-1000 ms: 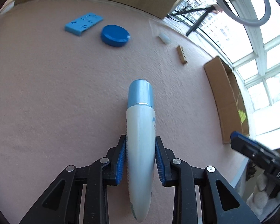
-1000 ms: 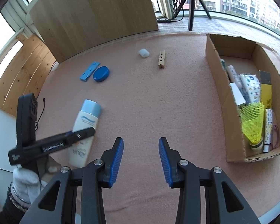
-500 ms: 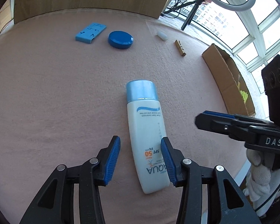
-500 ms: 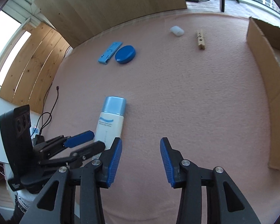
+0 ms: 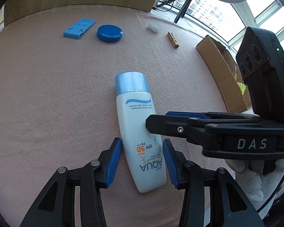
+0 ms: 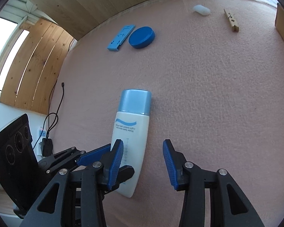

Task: Organize objects
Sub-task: 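Hold the sunscreen bottle with the left gripper while the right gripper closes on it, then carry the sunscreen bottle with both grippers into the box and release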

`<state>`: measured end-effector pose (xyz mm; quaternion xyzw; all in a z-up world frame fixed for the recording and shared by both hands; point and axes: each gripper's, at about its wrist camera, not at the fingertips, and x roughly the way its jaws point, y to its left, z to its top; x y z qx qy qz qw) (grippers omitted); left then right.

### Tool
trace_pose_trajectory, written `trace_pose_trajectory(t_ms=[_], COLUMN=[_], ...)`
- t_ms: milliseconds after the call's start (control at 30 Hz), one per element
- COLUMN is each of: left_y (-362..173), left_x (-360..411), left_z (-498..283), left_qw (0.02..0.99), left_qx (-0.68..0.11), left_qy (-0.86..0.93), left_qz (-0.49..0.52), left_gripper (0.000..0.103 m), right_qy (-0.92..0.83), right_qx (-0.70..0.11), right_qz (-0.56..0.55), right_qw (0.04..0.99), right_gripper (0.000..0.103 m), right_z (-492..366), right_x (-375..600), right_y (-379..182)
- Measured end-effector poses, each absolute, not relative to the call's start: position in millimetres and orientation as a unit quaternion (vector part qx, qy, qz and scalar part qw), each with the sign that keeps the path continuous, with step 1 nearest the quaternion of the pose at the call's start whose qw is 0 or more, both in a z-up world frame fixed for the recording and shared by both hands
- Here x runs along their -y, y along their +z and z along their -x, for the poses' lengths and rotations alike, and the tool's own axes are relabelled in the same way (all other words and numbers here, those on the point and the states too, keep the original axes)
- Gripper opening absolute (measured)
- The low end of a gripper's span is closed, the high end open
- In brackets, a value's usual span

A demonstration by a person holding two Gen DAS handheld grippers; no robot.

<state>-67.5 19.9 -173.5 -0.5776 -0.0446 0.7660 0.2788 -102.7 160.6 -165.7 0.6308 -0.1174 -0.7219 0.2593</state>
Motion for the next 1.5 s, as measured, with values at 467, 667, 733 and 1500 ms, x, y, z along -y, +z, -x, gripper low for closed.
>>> trace_pose_trajectory(t_ms=[467, 667, 733, 1500], left_y=[-170, -148, -140, -80], left_x=[-35, -60, -73, -293], left_z=[64, 64, 66, 105], left_qw=[0.284, 0.299, 0.305, 0.386], left_qx=[0.049, 0.048, 0.043, -0.005], left_qy=[0.766, 0.774, 0.777, 0.779], left_qz=[0.575, 0.556, 0.549, 0.494], left_gripper=[0.043, 0.043, 0.043, 0.043], right_qy=[-0.714, -0.732, -0.74, -0.825], right_qx=[0.11, 0.11, 0.113, 0.098], right_qz=[-0.633, -0.615, -0.606, -0.524], right_qw=[0.278, 0.271, 0.269, 0.187], right_gripper=[0.036, 0.036, 0.036, 0.036], right_z=[101, 102, 105, 162], right_x=[-152, -174, -186, -354], right_y=[-166, -149, -140, -66])
